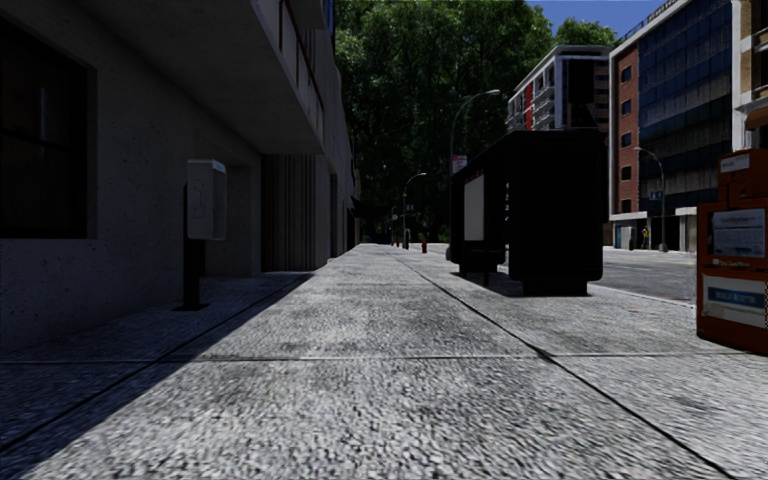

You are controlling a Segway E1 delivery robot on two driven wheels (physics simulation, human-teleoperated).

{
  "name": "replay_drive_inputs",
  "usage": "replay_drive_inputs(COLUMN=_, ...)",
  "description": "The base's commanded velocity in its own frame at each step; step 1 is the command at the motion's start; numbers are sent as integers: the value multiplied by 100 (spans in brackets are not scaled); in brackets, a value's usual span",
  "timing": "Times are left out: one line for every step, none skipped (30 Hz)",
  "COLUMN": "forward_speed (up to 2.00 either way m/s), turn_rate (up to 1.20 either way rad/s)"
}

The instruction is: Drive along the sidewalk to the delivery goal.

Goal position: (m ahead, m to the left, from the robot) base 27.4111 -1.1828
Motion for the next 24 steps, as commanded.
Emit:
replay_drive_inputs(forward_speed=200, turn_rate=0)
replay_drive_inputs(forward_speed=200, turn_rate=0)
replay_drive_inputs(forward_speed=200, turn_rate=0)
replay_drive_inputs(forward_speed=200, turn_rate=0)
replay_drive_inputs(forward_speed=200, turn_rate=0)
replay_drive_inputs(forward_speed=200, turn_rate=0)
replay_drive_inputs(forward_speed=200, turn_rate=0)
replay_drive_inputs(forward_speed=200, turn_rate=0)
replay_drive_inputs(forward_speed=200, turn_rate=0)
replay_drive_inputs(forward_speed=200, turn_rate=0)
replay_drive_inputs(forward_speed=200, turn_rate=0)
replay_drive_inputs(forward_speed=200, turn_rate=0)
replay_drive_inputs(forward_speed=200, turn_rate=0)
replay_drive_inputs(forward_speed=200, turn_rate=0)
replay_drive_inputs(forward_speed=200, turn_rate=0)
replay_drive_inputs(forward_speed=200, turn_rate=0)
replay_drive_inputs(forward_speed=200, turn_rate=0)
replay_drive_inputs(forward_speed=200, turn_rate=0)
replay_drive_inputs(forward_speed=200, turn_rate=0)
replay_drive_inputs(forward_speed=200, turn_rate=0)
replay_drive_inputs(forward_speed=200, turn_rate=0)
replay_drive_inputs(forward_speed=200, turn_rate=0)
replay_drive_inputs(forward_speed=200, turn_rate=0)
replay_drive_inputs(forward_speed=200, turn_rate=0)
